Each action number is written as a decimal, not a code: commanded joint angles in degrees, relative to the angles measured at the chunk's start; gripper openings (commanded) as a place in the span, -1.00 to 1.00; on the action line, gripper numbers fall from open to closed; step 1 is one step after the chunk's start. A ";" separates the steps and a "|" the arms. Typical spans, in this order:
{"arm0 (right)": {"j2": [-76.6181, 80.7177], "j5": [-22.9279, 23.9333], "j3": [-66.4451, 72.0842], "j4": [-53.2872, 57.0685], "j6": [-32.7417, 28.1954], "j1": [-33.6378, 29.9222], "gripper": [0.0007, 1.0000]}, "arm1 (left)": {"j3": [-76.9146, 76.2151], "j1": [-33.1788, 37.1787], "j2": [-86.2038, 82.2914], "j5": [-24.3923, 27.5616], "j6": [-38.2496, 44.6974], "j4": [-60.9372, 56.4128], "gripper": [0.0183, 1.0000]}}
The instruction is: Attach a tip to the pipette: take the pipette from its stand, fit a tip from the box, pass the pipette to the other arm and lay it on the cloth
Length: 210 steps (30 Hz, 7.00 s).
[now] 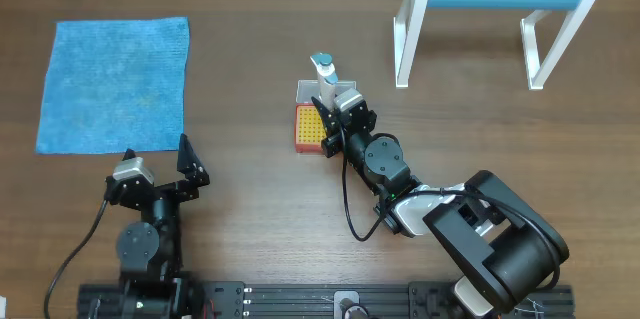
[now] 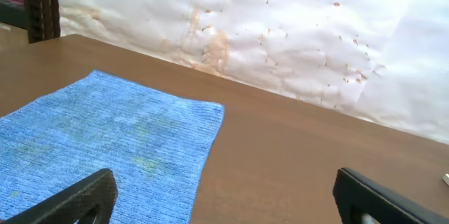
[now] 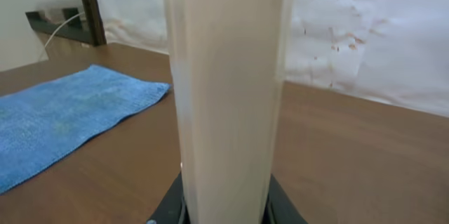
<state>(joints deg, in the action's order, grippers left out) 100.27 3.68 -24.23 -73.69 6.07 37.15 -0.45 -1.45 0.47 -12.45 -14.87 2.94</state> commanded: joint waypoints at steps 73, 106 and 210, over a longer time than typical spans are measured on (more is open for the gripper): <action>3.80 3.15 0.66 4.79 2.86 0.83 -0.86 | 0.13 -0.07 -0.26 -0.85 0.31 0.24 0.99; -6.43 4.87 0.63 2.45 1.55 2.05 -0.85 | 0.13 -0.07 -0.26 -0.85 0.31 0.24 0.99; -38.86 -51.34 0.52 35.89 55.15 0.96 -0.86 | -45.46 -6.49 71.87 96.37 -56.04 -38.05 0.94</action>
<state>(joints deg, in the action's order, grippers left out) 61.80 -44.69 -23.44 -36.38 62.76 37.80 -43.07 -7.18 66.26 78.76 -71.90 -32.75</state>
